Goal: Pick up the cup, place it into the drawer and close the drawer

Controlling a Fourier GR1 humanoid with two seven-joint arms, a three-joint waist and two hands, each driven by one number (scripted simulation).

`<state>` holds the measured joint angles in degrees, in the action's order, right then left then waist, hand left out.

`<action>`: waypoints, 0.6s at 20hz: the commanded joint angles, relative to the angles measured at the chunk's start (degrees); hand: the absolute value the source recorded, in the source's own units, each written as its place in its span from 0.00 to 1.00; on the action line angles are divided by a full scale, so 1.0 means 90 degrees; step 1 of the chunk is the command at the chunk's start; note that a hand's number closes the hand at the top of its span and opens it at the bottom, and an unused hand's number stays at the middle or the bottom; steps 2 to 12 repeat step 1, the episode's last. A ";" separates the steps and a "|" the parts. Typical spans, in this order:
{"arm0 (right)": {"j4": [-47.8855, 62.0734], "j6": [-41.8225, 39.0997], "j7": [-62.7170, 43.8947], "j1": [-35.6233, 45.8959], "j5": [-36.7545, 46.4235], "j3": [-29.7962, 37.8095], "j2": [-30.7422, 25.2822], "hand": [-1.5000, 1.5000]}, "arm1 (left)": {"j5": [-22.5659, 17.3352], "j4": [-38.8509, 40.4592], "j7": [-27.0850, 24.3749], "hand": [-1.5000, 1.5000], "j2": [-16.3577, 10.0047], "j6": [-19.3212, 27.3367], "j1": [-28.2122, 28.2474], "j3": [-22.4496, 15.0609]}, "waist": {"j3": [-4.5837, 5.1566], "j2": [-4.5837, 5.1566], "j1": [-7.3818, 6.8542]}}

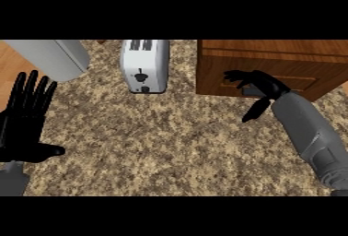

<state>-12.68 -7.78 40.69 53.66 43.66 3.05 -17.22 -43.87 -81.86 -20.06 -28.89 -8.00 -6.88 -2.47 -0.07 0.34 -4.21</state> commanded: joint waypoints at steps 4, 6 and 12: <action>0.0316 0.0429 -0.0745 0.0462 0.0054 0.0157 -0.0386 0.00 | 0.0056 -0.0040 -0.0045 0.00 0.0081 0.0018 -0.0010 -0.0019 | -0.0016 0.0207 -0.0152; 0.0316 0.0429 -0.0745 0.0462 0.0054 0.0157 -0.0386 0.00 | 0.0056 -0.0040 -0.0045 0.00 0.0081 0.0018 -0.0010 -0.0019 | -0.0016 0.0207 -0.0152; 0.0316 0.0429 -0.0745 0.0462 0.0054 0.0157 -0.0386 0.00 | 0.0056 -0.0040 -0.0045 0.00 0.0081 0.0018 -0.0010 -0.0019 | -0.0016 0.0207 -0.0152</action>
